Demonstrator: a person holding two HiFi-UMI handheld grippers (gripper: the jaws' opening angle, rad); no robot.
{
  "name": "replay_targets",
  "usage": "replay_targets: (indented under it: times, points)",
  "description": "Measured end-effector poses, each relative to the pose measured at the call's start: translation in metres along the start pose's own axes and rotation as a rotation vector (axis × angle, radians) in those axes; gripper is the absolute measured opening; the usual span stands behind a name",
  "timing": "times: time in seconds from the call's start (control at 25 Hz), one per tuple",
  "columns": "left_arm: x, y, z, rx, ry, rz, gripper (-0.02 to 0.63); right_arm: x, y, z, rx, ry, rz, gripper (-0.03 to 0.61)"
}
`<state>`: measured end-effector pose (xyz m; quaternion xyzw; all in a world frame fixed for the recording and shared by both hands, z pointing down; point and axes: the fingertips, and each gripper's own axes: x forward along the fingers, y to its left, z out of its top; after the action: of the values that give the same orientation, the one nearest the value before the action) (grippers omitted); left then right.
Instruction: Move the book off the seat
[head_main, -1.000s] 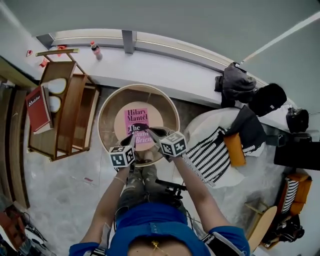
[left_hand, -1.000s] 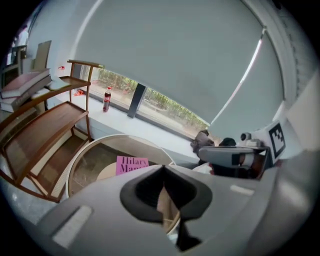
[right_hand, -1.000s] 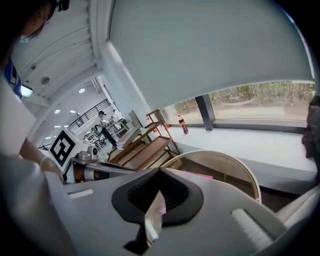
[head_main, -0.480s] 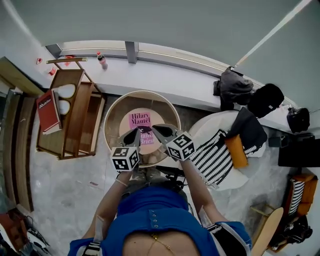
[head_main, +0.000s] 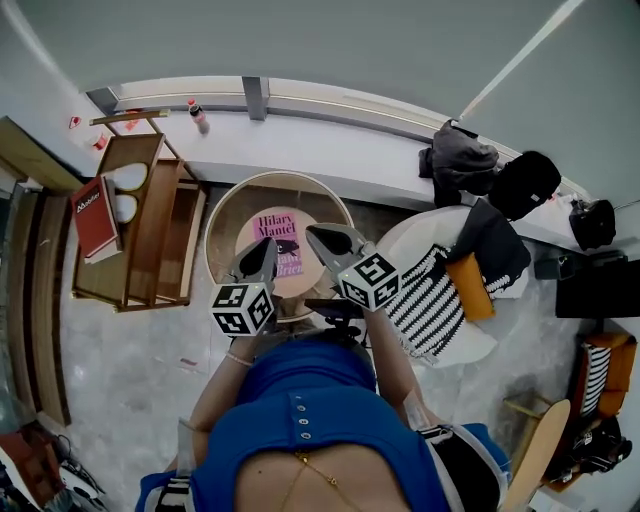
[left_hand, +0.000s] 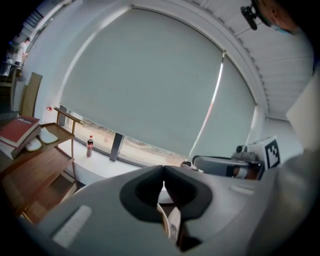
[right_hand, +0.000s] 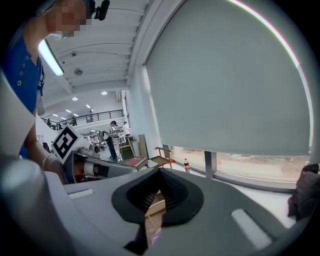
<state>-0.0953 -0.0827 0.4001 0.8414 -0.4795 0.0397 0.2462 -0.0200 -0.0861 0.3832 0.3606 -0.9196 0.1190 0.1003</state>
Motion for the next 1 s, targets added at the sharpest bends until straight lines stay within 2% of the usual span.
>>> replay_targets:
  times: [0.2,1.0]
  points:
    - [-0.007,-0.006,0.01,0.007,-0.018,-0.019,0.001,-0.011,0.009,0.011,-0.034,-0.022,0.0,0.0]
    - [-0.037,-0.028,0.021,0.062,-0.074,-0.06,0.001,-0.04,0.04,0.024,-0.028,-0.069,0.005,0.0]
